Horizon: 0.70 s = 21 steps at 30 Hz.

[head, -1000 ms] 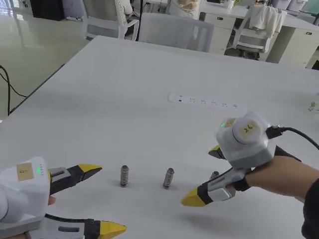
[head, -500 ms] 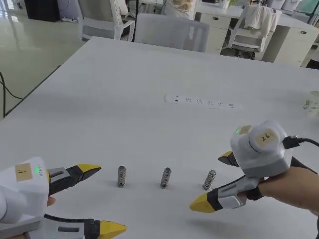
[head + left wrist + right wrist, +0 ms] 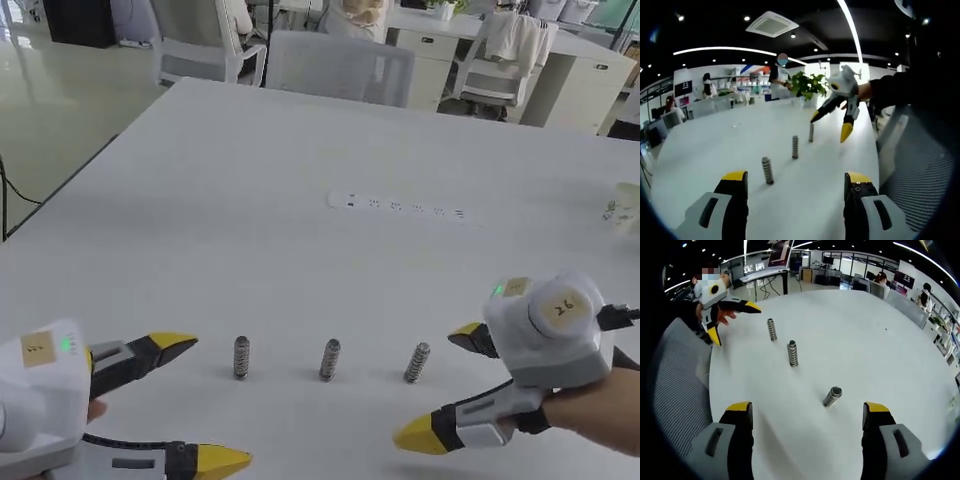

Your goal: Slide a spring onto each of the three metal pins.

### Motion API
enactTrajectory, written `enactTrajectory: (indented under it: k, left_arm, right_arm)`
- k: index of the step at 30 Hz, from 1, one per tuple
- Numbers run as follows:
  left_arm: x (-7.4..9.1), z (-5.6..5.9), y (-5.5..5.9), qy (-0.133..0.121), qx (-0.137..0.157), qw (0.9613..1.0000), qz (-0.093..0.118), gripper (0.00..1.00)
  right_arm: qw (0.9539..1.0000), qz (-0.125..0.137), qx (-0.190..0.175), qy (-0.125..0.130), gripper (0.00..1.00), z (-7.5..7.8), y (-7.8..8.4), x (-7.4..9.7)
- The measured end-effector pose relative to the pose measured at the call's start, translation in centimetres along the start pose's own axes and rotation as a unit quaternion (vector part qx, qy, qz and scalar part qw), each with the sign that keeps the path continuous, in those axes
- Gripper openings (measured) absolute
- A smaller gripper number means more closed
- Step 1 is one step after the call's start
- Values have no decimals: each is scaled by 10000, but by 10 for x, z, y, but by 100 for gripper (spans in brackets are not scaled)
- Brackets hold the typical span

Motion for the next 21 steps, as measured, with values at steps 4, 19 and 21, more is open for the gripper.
enactTrajectory:
  k: [4,19,21]
  left_arm:
    - [0,1,-1,5,32,10000,20,75]
    - [4,5,2,-33,200,9998,60,77]
    - [5,5,2,-52,246,9996,89,76]
  right_arm:
    - [9999,106,-97,-9,91,-4,4,2]
    - [9983,509,-283,6,90,-17,10,15]
    - [9982,520,-298,26,90,-18,13,17]
Point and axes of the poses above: the centre of the closed fingertips' face, and the gripper's own axes: x roughly backward along the fingers, z roughly to its right, y roughly out of its underside, the point moved 3 cm from there along x, roughly backward along the fingers
